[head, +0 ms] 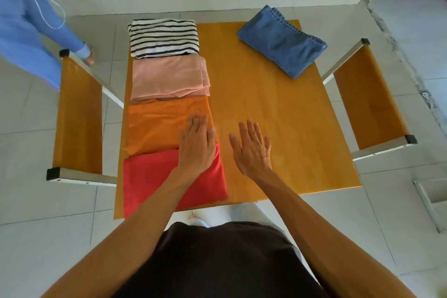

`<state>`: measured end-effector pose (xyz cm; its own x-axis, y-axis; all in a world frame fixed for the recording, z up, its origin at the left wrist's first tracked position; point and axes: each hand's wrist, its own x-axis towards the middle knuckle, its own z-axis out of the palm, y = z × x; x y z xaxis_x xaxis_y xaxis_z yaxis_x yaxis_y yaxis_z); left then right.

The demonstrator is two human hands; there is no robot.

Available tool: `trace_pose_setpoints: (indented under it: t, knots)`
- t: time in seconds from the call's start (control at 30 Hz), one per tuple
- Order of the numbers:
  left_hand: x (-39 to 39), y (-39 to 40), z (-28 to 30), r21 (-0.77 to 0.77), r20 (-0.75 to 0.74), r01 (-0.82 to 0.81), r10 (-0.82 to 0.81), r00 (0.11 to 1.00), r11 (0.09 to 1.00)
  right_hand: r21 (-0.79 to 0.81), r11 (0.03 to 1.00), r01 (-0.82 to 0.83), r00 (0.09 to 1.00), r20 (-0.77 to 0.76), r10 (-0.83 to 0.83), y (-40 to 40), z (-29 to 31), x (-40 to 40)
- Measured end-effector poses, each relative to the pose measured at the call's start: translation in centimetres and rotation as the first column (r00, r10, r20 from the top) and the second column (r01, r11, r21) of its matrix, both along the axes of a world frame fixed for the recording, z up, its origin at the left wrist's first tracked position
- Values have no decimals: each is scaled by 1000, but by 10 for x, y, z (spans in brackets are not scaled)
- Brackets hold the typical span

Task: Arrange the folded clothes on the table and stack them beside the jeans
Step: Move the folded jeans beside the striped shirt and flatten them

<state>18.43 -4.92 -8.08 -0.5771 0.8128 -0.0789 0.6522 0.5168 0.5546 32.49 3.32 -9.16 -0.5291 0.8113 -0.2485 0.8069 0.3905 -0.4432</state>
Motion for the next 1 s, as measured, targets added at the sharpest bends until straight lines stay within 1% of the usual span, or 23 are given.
trace_pose_setpoints:
  t: [0.17, 0.33, 0.5, 0.63, 0.7, 0.8, 0.87, 0.93, 1.0]
  knots:
    - [23, 89, 8, -2, 29, 51, -51, 998, 999, -19, 995, 100, 994, -51, -101, 71, 11, 30]
    - [27, 165, 9, -38, 70, 35, -32, 997, 999, -7, 995, 104, 993, -49, -104, 148, 15, 46]
    - [21, 212, 2, -88, 114, 36, -26, 993, 996, -35, 991, 131, 990, -56, -133, 206, 12, 43]
    - [7, 240, 1, -103, 121, 44, -31, 992, 994, -17, 979, 202, 973, -111, -203, 252, 5, 41]
    - [-1, 253, 3, -115, 108, 71, -58, 992, 991, -40, 955, 294, 945, -135, -297, 274, 4, 36]
    - [-20, 279, 5, -135, -16, 188, -192, 981, 973, -126, 879, 460, 862, -176, -476, 306, 4, 16]
    - [-30, 296, 9, -124, -75, 246, -256, 964, 961, -145, 854, 500, 824, -222, -520, 321, 4, 8]
    - [-42, 320, 12, -103, -67, 238, -245, 967, 966, -185, 821, 540, 786, -238, -571, 338, 0, -5]
    - [-53, 344, 13, -95, -15, 192, -194, 981, 977, -207, 789, 579, 761, -210, -614, 349, -3, -20]
